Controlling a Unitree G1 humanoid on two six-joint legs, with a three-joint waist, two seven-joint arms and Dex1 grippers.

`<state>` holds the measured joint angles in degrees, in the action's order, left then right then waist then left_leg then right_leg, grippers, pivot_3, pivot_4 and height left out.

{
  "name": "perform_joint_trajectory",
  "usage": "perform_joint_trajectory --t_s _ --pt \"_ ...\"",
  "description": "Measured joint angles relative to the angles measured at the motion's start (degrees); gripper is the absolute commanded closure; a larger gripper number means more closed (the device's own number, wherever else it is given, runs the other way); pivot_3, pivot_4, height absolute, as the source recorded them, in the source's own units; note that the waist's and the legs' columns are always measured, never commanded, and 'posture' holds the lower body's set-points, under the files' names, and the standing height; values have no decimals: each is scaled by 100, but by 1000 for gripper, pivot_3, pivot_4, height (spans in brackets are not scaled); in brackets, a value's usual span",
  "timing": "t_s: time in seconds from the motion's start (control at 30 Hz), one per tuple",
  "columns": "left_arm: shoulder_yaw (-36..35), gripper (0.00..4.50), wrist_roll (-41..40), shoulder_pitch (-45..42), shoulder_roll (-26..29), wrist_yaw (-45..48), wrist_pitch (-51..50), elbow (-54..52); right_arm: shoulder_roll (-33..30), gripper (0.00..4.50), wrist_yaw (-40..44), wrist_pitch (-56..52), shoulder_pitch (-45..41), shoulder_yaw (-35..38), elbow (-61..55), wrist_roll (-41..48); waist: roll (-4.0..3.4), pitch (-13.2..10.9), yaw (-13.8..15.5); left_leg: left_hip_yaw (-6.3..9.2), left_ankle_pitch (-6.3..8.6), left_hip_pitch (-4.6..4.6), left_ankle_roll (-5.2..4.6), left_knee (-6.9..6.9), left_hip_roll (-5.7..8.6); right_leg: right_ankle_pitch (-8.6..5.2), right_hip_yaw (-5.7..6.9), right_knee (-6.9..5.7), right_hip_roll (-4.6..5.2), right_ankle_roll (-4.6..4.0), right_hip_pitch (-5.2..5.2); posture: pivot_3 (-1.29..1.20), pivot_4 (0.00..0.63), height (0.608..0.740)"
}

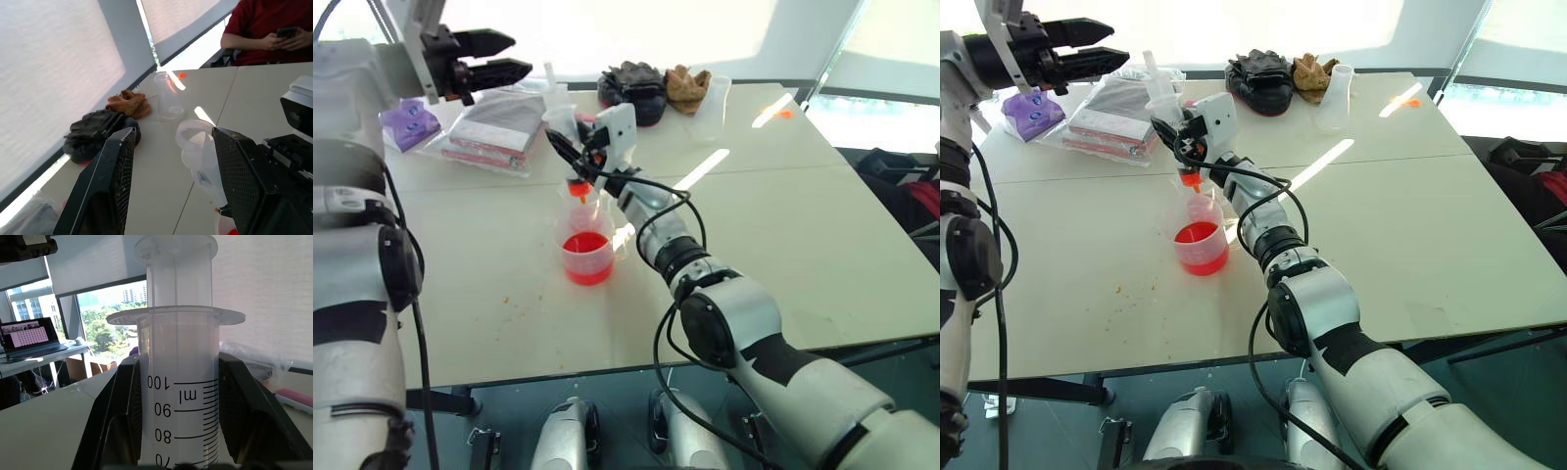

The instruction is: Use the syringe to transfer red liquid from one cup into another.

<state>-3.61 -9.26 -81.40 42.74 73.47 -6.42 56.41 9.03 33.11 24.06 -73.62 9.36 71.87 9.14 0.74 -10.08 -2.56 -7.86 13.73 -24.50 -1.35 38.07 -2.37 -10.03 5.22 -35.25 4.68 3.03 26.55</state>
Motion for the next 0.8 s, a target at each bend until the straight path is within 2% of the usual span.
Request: perform_joint_trajectory --t_s 0.8 --pt "111 1915 510 -163 -518 -347 957 696 50 3024 -23 40 43 -47 -1 -111 0 0 -7 -2 0 0 0 0 0 0 0 0 0 0 1 0 150 740"
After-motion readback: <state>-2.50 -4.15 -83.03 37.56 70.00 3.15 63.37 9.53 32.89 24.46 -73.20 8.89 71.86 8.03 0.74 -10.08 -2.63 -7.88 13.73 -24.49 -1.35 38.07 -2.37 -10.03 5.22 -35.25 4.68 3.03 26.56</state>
